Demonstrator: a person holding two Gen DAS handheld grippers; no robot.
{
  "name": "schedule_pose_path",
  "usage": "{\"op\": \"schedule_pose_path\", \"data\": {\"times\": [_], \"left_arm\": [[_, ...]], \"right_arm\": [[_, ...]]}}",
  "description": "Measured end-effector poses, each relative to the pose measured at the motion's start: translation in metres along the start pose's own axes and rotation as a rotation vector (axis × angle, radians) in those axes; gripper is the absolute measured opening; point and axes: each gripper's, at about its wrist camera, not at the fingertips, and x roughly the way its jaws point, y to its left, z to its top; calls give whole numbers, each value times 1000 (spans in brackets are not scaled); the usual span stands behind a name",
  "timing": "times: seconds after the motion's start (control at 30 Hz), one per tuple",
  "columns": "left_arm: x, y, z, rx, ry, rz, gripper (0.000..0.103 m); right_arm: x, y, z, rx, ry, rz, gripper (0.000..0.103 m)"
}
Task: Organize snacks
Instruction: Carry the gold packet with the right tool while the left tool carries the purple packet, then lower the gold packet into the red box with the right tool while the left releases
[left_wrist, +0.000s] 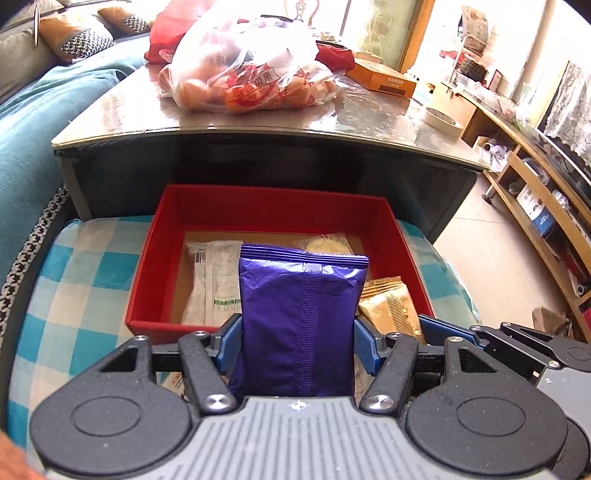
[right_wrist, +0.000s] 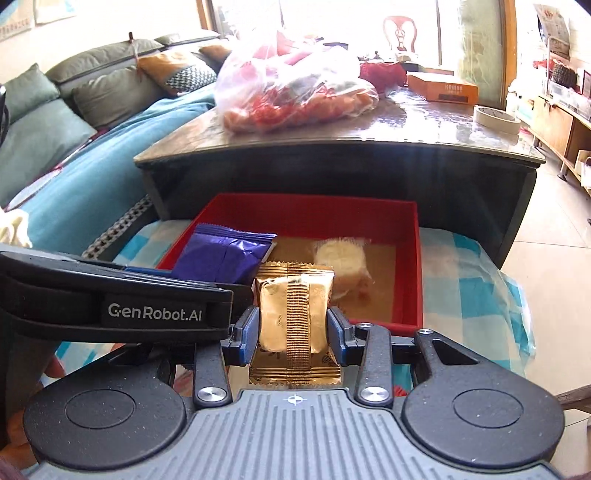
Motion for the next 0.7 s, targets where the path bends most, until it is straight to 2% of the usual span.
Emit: {"op": "schedule_pose_path", "data": {"times": [0.37,0.7], "left_arm": [[46,12,30,-32,11,46,92],[80,23,37,-52,38,76,92]], "right_arm": [[45,-18,25,9,11,-41,47],[86,-24,33,-3,37,-57,47]]}}
